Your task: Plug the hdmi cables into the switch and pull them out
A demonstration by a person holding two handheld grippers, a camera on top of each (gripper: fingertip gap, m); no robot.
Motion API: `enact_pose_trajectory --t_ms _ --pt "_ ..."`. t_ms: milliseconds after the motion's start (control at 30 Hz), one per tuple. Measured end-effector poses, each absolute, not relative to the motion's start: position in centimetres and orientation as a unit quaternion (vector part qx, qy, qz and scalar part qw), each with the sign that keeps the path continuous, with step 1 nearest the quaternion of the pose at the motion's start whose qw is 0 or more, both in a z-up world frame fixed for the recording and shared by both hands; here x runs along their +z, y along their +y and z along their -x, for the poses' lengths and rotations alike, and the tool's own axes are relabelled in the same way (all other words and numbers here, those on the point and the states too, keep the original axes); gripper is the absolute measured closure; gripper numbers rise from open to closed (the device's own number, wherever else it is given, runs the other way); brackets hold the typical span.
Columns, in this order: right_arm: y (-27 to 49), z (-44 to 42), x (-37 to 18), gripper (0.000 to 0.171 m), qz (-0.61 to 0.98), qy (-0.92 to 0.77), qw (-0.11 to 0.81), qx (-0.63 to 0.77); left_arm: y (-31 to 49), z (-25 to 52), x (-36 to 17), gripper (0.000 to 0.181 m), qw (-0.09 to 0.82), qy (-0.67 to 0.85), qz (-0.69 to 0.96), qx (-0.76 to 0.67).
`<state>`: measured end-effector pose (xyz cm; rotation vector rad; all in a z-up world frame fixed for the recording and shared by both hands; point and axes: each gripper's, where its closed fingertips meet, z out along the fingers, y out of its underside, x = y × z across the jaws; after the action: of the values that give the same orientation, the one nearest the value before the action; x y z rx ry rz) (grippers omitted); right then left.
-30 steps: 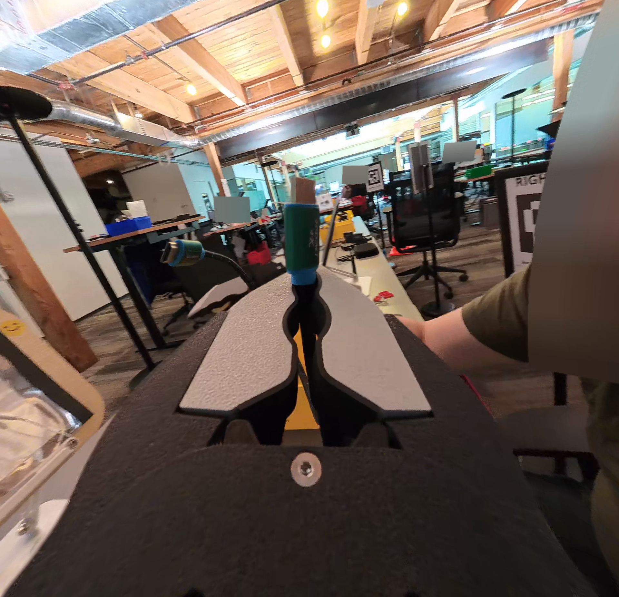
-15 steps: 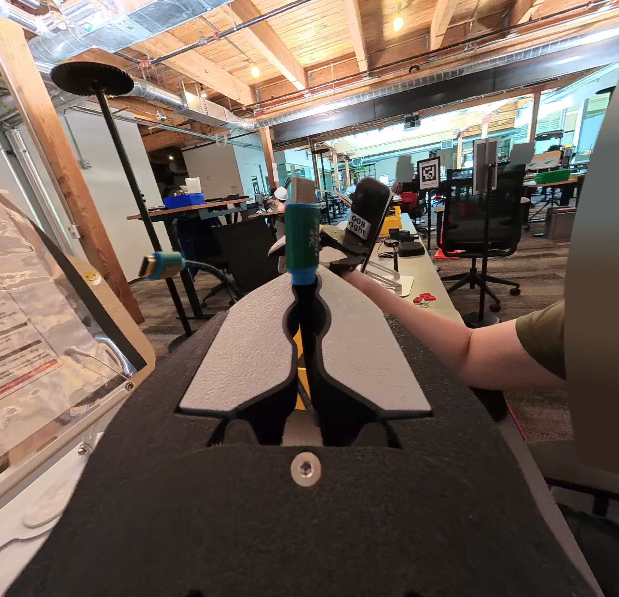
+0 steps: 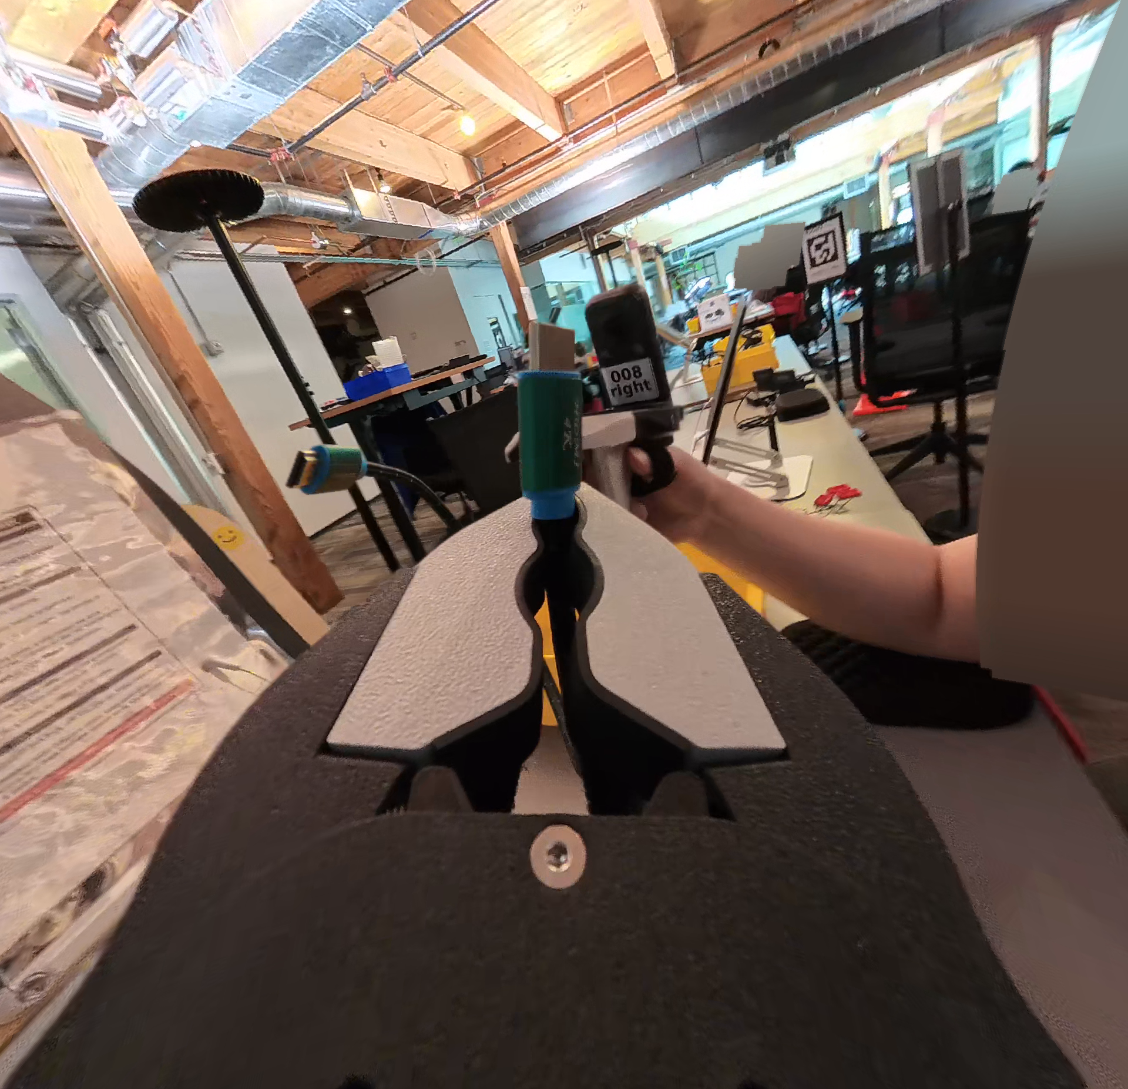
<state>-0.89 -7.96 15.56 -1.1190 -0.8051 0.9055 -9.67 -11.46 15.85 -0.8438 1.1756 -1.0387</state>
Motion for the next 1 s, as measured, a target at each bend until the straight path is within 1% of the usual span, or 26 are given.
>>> enact_pose_trajectory --t_ms 33,200,267,367,500,600,767,867,933,1000 --pt "-8.2 1.4 15.5 0.148 0.503 -0.357 0.664 0.424 -11.5 9.4 15.6 0.181 0.637 0.519 0.364 -0.439" --pt "-10.1 4.5 15.5 0.140 0.515 -0.322 0.559 0.565 -12.3 7.9 14.4 0.181 0.685 0.550 0.328 -0.347" --pt "-10.1 5.4 15.7 0.132 0.508 -0.287 0.529 0.616 -13.1 7.4 14.0 0.181 0.694 0.563 0.307 -0.327" --pt "-9.2 5.7 15.9 0.120 0.481 -0.238 0.519 0.665 -14.1 6.6 13.4 0.181 0.695 0.579 0.287 -0.315" --pt "-9.0 4.7 16.7 0.118 0.417 -0.219 0.528 0.707 -15.2 5.8 12.6 0.181 0.687 0.597 0.268 -0.316" --pt "-9.8 4.0 17.6 0.120 0.383 -0.225 0.540 0.715 -15.5 5.5 12.3 0.181 0.693 0.603 0.259 -0.299" --pt "-10.1 3.1 18.4 0.125 0.369 -0.219 0.554 0.714 -15.7 5.7 12.5 0.181 0.699 0.601 0.250 -0.296" --pt "-10.2 3.0 18.5 0.131 0.364 -0.220 0.551 0.718 -15.7 5.9 12.7 0.181 0.701 0.600 0.249 -0.294" --pt "-10.3 3.0 18.5 0.140 0.362 -0.226 0.550 0.718 -15.7 6.0 12.8 0.181 0.701 0.600 0.249 -0.295" --pt "-10.3 2.9 18.6 0.142 0.359 -0.221 0.555 0.717 -15.6 6.1 12.9 0.181 0.701 0.598 0.251 -0.296"
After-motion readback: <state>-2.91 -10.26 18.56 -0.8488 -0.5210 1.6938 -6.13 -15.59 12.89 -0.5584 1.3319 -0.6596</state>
